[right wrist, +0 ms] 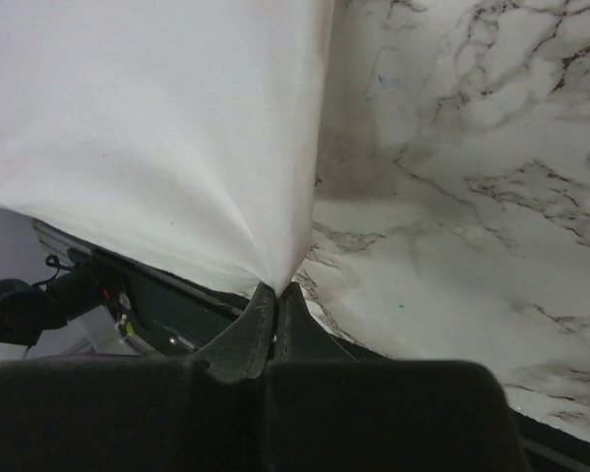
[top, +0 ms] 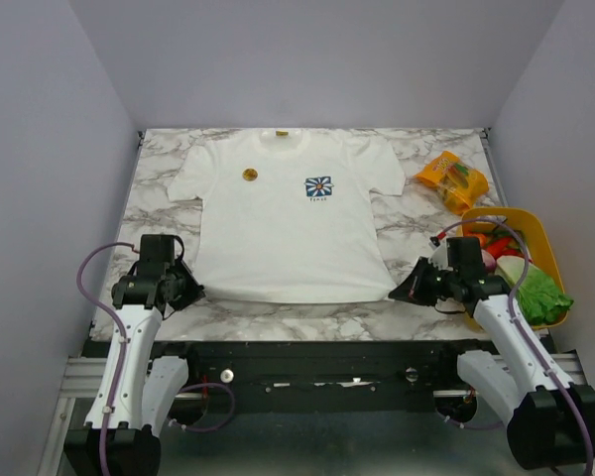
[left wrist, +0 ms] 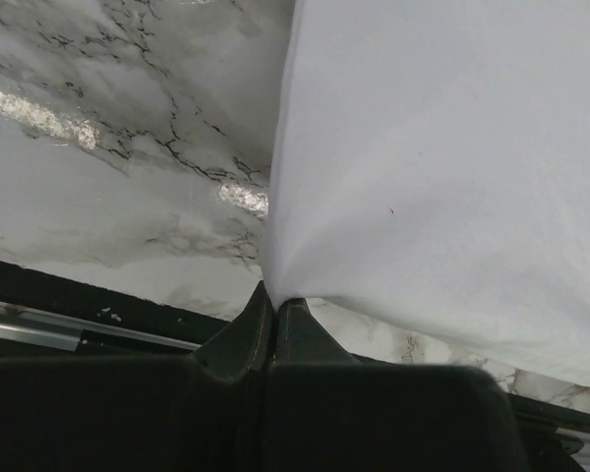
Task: Pin the brooch onto the clothing
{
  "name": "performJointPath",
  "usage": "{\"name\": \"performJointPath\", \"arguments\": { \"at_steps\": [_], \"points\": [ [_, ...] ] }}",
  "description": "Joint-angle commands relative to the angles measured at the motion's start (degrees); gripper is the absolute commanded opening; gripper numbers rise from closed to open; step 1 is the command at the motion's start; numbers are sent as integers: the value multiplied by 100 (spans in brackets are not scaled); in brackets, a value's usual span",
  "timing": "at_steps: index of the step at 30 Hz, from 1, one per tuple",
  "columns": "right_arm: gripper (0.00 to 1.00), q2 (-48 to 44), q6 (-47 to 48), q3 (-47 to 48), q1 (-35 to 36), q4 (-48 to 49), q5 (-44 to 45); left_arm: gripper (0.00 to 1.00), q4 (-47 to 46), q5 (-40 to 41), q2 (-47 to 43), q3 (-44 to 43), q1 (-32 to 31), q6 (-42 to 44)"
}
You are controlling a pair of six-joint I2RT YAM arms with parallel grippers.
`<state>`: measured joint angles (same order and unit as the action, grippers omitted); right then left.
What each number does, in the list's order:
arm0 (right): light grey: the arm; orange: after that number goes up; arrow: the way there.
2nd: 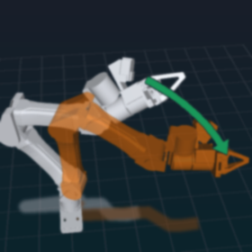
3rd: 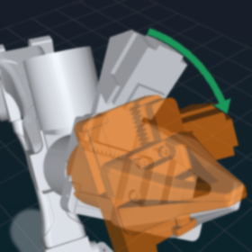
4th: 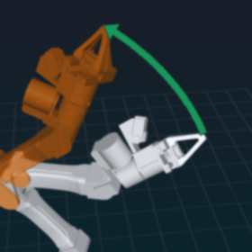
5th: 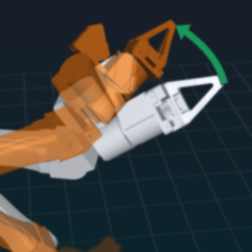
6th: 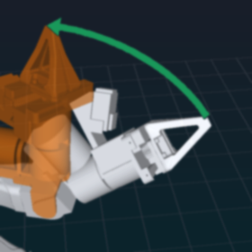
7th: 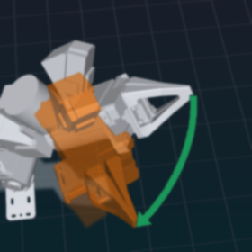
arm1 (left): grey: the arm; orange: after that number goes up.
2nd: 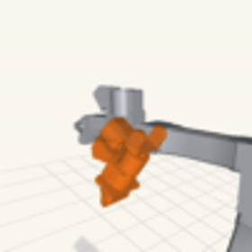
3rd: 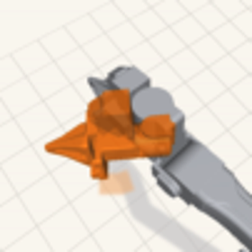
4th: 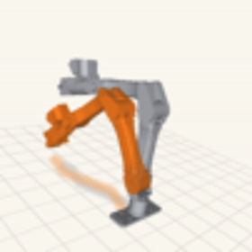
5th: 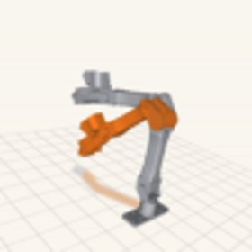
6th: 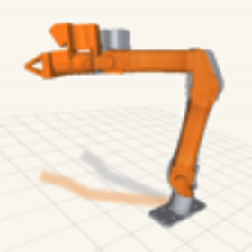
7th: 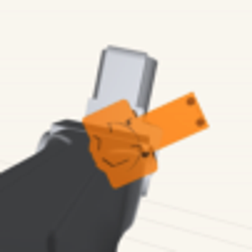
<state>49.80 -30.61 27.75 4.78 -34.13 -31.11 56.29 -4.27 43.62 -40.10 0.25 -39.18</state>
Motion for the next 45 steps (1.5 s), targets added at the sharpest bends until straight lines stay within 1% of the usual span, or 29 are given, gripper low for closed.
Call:
{"name": "performJointPath", "arguments": {
  "at_steps": [1, 3, 6, 7, 9, 12, 13, 15, 16, 17, 18, 19, 20, 21, 22, 23, 25, 28, 40, 42, 45],
  "points": [
    [1, -225, 81, 231, -21, -866, 149, 0, 645, 41, -195, -112, -16, 314],
    [1, -287, 143, 266, -29, -1104, 167, 0, 760, 67, -266, -156, -16, 393],
    [1, -357, 56, 214, -29, -1131, 27, 1, 910, 76, -362, -130, -8, 429],
    [1, -366, 38, 170, -29, -1131, 9, 3, 936, 67, -389, -104, -8, 437],
    [1, -401, 11, 135, -21, -1192, -96, 4, 910, -3, -485, -77, -8, 437],
    [1, -462, 29, 47, -12, -1254, -158, 10, 936, 14, -477, -104, -8, 411],
    [1, -454, 55, 55, -20, -1298, -149, 20, 945, -21, -485, -104, -8, 428],
    [9, -419, 204, 108, -20, -1465, -210, 40, 945, -99, -564, -147, -8, 507],
    [14, -384, 248, 117, -3, -1491, -315, 60, 988, -126, -591, -182, -8, 516],
    [19, -357, 301, 117, -3, -1500, -438, 70, 1015, -100, -678, -218, -8, 516],
    [46, -348, 362, 134, 32, -1518, -605, 79, 1059, -65, -722, -287, -16, 499],
    [58, -348, 380, 152, 58, -1535, -606, 98, 1077, -39, -758, -306, -16, 490],
    [68, -400, 389, 178, 76, -1553, -624, 99, 1077, -4, -836, -314, -8, 481],
    [84, -445, 415, 257, 120, -1544, -676, 99, 1077, 40, -846, -349, -8, 464],
    [89, -515, 416, 336, 146, -1544, -668, 99, 1059, 67, -829, -358, -8, 455],
    [99, -628, 416, 424, 155, -1579, -607, 99, 1042, 58, -794, -367, -8, 464],
    [100, -700, 547, 775, 147, -1693, -344, 99, 998, 93, -732, -437, -8, 499],
    [100, -735, 565, 978, 146, -1703, -281, 99, 867, 128, -679, -499, -16, 543],
    [100, -410, 398, 1110, 146, -1123, -237, 99, 497, 40, -609, -771, -8, 683],
    [100, -270, 337, 1197, 155, -921, -263, 99, 392, 137, -600, -798, -8, 605],
    [100, -129, 310, 1259, 155, -666, -220, 99, 58, -55, -617, -789, -8, 455]
  ]
}}
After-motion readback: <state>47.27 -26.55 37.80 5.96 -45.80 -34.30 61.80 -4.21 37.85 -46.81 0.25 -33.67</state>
